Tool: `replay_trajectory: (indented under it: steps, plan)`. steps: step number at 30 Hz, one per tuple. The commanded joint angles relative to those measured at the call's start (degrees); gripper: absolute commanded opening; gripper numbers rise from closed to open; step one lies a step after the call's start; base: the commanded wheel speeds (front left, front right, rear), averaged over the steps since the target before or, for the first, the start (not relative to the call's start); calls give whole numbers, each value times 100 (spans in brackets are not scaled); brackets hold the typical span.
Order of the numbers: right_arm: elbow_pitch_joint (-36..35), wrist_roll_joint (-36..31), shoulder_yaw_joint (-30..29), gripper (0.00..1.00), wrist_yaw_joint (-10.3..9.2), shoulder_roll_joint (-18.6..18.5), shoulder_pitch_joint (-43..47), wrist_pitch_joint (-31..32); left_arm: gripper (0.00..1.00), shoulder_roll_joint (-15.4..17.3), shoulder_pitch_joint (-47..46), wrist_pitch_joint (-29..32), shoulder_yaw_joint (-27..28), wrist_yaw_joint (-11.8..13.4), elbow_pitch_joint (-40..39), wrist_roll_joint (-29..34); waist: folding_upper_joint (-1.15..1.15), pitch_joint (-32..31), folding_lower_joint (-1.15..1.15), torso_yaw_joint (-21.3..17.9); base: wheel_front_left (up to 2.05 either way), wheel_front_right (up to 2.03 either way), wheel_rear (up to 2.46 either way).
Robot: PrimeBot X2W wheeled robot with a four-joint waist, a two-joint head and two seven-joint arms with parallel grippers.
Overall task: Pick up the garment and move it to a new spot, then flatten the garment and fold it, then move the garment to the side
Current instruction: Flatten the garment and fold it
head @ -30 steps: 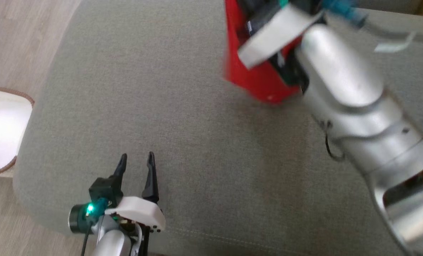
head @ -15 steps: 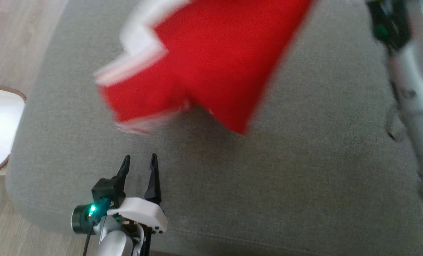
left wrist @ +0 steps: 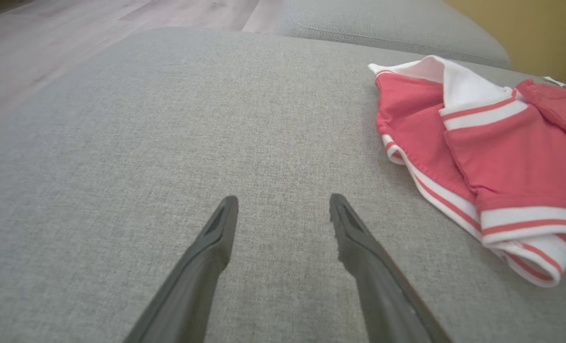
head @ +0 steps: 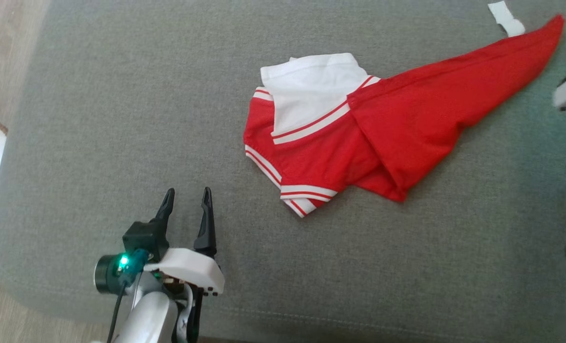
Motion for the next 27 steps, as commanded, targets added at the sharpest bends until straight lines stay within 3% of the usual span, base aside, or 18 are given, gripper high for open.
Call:
replay_trajectory:
  steps: [1, 5, 9, 16, 20, 27]
  plan:
    - [-302, -99, 50, 100, 37, 213, 141, -14, 100, 34, -99, -71, 218, -24, -123, 47, 0, -39, -1, -41, 0, 0, 0]
    - [-569, -51, 567, 100, 37, 676, 408, -14, 100, 34, -67, -71, 226, -38, -109, 49, 0, -99, -1, -100, 0, 0, 0]
    - [-768, 341, 1538, 100, 37, 1063, 632, -14, 100, 33, -50, -71, 216, -58, -84, 47, 0, -149, -1, -117, 0, 0, 0]
    - [-819, 1196, 3164, 100, 37, 1291, 813, 456, 100, 33, -26, -71, 142, -74, -64, -5, 0, -181, -1, 9, 0, 0, 0]
    - [-588, 1392, 3561, 100, 37, 1203, 834, 761, 100, 33, 11, -71, 104, -63, -60, -61, 0, -172, -1, 143, 0, 0, 0]
    - [-226, 1434, 3752, 100, 37, 1166, 809, 804, 100, 33, 76, -71, 93, -39, -79, -102, 0, -155, -1, 253, 0, 0, 0]
